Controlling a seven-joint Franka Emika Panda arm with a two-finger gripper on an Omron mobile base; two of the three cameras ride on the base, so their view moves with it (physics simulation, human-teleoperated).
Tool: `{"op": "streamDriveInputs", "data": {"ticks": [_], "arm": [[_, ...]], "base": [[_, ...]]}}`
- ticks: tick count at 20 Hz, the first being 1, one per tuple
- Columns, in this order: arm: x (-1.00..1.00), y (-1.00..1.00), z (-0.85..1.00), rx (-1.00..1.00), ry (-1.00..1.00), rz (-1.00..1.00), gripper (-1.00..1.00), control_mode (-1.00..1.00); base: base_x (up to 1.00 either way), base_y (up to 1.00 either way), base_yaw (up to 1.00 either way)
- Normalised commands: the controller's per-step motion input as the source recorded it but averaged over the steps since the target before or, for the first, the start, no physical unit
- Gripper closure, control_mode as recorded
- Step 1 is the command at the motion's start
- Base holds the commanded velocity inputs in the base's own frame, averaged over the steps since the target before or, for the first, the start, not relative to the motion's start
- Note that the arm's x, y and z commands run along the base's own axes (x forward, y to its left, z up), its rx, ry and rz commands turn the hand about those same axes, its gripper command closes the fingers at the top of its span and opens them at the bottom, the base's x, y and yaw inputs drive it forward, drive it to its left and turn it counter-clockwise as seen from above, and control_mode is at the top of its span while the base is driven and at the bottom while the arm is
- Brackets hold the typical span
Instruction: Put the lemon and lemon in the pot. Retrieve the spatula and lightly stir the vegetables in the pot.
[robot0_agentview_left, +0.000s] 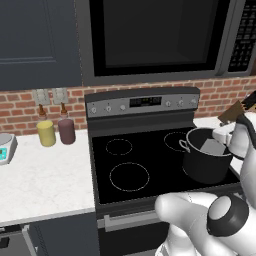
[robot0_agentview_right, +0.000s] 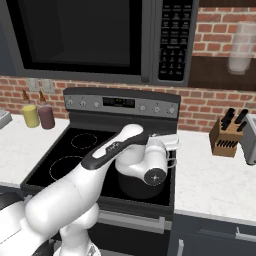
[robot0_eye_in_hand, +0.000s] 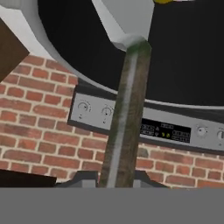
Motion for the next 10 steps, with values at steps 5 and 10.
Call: {"op": "streamDriveInputs", "data": {"ticks": [5, 10], "arm": [[0.08, 0.00, -0.44, -0.12, 0.09, 0.00, 1.00, -1.00], [0.05, -0.01, -0.02, -0.03, 0.04, 0.00, 1.00, -1.00]], "base": [[0.00, 0.00, 0.00], [0.00, 0.00, 0.00]]}}
